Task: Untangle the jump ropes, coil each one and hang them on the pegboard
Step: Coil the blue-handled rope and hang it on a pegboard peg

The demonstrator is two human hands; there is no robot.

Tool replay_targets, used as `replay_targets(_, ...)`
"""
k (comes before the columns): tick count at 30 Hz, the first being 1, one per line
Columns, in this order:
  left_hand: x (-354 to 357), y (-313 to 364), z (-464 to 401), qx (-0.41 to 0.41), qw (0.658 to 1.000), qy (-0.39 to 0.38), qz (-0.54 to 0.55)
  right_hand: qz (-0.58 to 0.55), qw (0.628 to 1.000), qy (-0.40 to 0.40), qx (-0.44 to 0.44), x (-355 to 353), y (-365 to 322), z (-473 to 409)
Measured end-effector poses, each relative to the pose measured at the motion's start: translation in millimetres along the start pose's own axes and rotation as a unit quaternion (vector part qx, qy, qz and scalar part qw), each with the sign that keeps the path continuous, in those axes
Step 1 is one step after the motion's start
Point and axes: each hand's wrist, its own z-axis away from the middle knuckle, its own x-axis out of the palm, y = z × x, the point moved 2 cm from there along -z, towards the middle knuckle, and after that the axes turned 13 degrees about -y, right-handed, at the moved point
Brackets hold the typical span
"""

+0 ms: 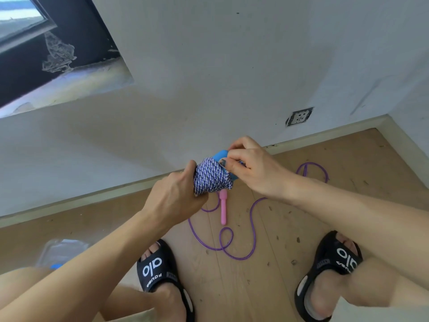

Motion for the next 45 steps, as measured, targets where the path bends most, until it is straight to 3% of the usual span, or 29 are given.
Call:
replay_targets(3, -3, 8, 4, 0.027, 0.999, -0.006, 0.017, 0.016, 0.999, 0.037, -0.006, 2, 2, 0)
replay_targets(10, -5, 12, 7, 0.073, 0.975, -0.096, 0.187, 0.018, 0.997, 0.063, -0.028, 8, -1, 3)
replay_targets(19, -14, 21, 3, 0.092, 0.942, -0.123, 0.300, 0.027, 0.994, 0.087, -0.060, 16, -14, 4)
replay_targets(22, -18, 21, 4, 0.053, 0.957, -0.101, 0.268, 0.020, 0.996, 0.078, -0.040, 18, -13, 4)
replay_targets(26, -19, 19, 5, 0.026, 0.990, -0.039, 0.132, -0.010, 0.999, 0.050, -0.016, 27, -14, 6)
replay_targets(34, -23, 12, 6, 0.005, 0.999, 0.050, 0.017, -0.100, 0.994, 0.029, 0.028, 5, -16, 8)
replay_targets(42, -26, 7, 6, -0.001, 0.995, 0.066, -0.072, -0.354, 0.924, -0.078, 0.125, -5, -16, 3)
replay_targets(45, -27, 8, 6, -0.003, 0.998, 0.047, -0.043, -0.342, 0.926, -0.094, 0.128, -6, -14, 4)
